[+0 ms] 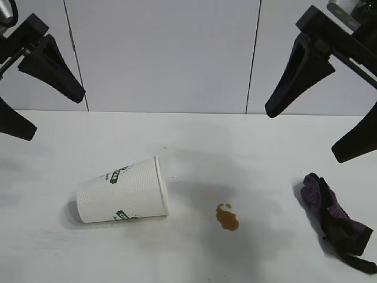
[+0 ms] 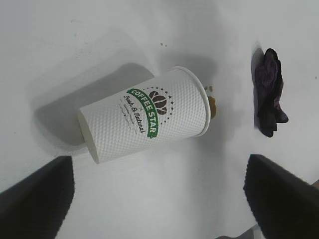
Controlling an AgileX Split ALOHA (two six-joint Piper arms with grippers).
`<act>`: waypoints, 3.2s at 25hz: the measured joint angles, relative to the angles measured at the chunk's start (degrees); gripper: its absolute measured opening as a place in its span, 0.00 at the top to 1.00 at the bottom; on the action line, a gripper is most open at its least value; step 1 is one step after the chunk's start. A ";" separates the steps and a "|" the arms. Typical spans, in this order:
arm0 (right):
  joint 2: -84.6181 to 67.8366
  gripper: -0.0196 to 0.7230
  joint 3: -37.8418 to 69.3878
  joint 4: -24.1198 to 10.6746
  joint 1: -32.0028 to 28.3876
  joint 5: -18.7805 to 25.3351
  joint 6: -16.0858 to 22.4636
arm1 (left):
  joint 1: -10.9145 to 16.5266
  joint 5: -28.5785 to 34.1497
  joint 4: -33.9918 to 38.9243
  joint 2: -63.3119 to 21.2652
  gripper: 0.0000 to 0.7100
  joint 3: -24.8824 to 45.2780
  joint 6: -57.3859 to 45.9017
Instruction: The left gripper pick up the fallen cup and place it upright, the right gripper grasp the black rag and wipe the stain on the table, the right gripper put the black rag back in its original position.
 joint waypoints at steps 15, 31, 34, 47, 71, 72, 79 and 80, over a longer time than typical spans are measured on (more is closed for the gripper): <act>0.00 0.11 0.00 -0.04 0.00 0.00 0.00 | 0.00 -0.77 -0.18 0.00 0.06 0.00 -0.05; 0.00 0.11 0.00 -0.04 0.02 0.00 0.00 | -6.32 15.18 13.59 0.00 0.06 -26.92 16.05; 0.00 0.11 0.00 -0.04 0.02 0.05 0.00 | -11.56 14.72 24.30 0.00 0.06 -30.09 16.46; 0.05 0.11 0.00 -0.04 0.02 0.44 0.00 | -29.17 14.20 46.12 8.76 0.06 -30.46 18.90; 0.05 0.11 0.00 -0.04 0.02 0.28 0.00 | -31.11 16.25 50.48 12.57 0.06 -30.50 18.65; 0.05 0.11 0.00 -0.04 0.02 0.28 0.00 | -31.11 16.30 50.48 12.57 0.06 -30.50 18.65; 0.05 0.11 0.00 -0.04 0.02 0.34 0.00 | -31.11 16.55 50.48 12.69 0.06 -30.50 18.65; 0.05 0.11 0.00 -0.04 0.02 0.34 0.00 | -31.11 16.61 50.54 13.10 0.06 -30.62 18.58</act>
